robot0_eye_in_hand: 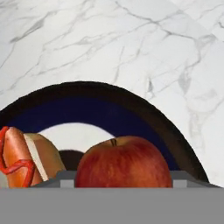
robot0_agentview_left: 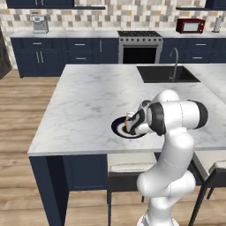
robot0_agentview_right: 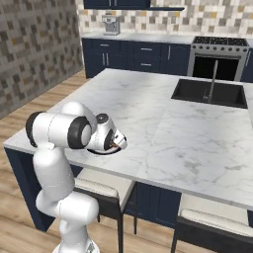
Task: Pick up the pear and apple from the fridge and place one fruit on each plate on the dining counter.
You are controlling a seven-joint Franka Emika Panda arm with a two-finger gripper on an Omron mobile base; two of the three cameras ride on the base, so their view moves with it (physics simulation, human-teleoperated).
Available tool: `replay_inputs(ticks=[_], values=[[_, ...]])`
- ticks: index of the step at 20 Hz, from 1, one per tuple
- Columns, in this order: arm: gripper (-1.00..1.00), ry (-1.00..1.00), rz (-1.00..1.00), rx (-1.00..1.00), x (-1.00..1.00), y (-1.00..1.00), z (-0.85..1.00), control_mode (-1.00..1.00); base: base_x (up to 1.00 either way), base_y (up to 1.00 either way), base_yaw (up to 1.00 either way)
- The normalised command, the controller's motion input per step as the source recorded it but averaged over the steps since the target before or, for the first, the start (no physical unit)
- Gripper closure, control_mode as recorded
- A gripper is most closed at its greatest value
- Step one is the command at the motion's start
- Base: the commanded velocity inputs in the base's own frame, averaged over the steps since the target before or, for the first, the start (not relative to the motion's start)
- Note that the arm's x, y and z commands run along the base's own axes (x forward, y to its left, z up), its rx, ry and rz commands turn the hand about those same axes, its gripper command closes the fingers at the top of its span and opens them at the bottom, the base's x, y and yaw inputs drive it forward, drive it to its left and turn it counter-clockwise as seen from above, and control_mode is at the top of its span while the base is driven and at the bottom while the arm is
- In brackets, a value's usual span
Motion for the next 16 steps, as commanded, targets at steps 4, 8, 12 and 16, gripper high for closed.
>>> replay_inputs(ticks=[4, 8, 12, 16], values=[[-1.0, 0.0, -0.05, 0.0, 0.08, 0.03, -0.18, -1.0, 0.0, 0.0, 0.0], [-1.0, -0.01, -0.03, 0.04, 0.0, 0.13, 0.04, -1.0, 0.0, 0.0, 0.0], [-1.0, 0.0, 0.0, 0.04, 0.0, 0.0, 0.5, -1.0, 0.0, 0.0, 0.0], [-1.0, 0.0, 0.0, 0.09, -0.33, -0.02, 0.94, -1.0, 0.0, 0.0, 0.0]])
